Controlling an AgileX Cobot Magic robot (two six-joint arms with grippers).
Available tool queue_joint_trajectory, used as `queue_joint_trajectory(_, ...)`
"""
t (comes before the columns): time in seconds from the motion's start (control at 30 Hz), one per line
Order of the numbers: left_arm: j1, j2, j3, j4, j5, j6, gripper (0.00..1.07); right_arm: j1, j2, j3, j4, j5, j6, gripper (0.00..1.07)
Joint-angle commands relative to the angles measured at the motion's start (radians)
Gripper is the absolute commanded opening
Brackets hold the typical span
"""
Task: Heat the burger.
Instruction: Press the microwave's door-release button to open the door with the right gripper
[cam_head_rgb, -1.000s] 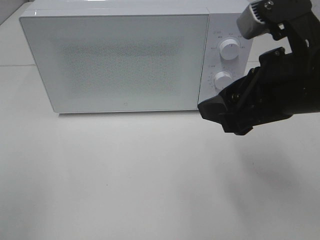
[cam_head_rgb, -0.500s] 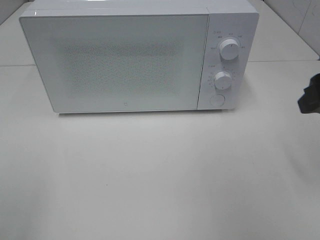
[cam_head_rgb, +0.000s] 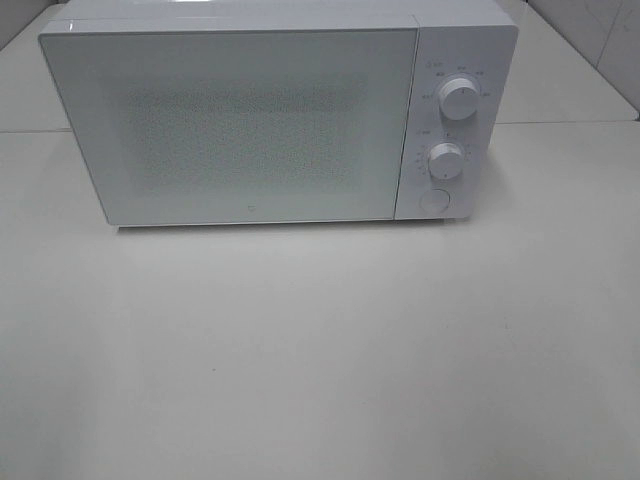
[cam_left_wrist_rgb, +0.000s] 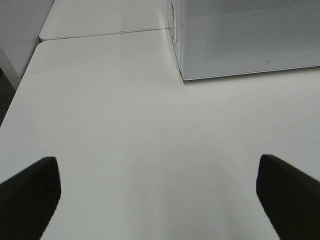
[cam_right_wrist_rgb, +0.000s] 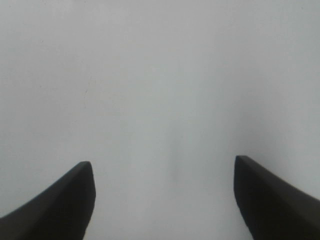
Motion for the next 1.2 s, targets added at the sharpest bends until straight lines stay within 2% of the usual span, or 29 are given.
queue_joint_trajectory(0.03,0.002,-0.020,0.003,0.000,-0.005,-0.006,1.01,-0.007,-0.204,0.050,0.011,0.104,0.012,0.76)
queue_joint_trajectory(0.07,0.002,-0.020,0.003,0.000,-0.005,-0.006,1.01,-0.007,-0.204,0.050,0.011,0.104,0.012,0.76)
queue_joint_trajectory(0.23,0.002,-0.020,0.003,0.000,-0.005,-0.006,1.01,-0.007,-0.449,0.087,0.022,0.134,0.013,0.76)
queue_joint_trajectory(0.27,0.002,-0.020,0.003,0.000,-0.005,-0.006,1.01,-0.007,-0.449,0.087,0.022,0.134,0.013,0.76)
queue_joint_trajectory(0.33,0.002,-0.020,0.003,0.000,-0.005,-0.006,1.01,-0.007,-0.562,0.117,0.063,0.136,0.013,0.76)
queue_joint_trajectory(0.5,0.002,-0.020,0.003,0.000,-0.005,-0.006,1.01,-0.007,-0.705,0.149,0.105,0.097,-0.023,0.76)
queue_joint_trajectory(0.77,0.002,-0.020,0.003,0.000,-0.005,-0.006,1.01,-0.007,-0.812,0.149,0.107,0.099,-0.035,0.76)
queue_joint_trajectory(1.2,0.002,-0.018,0.003,-0.002,-0.005,-0.004,1.01,-0.007,-0.809,0.149,0.108,0.099,-0.035,0.76)
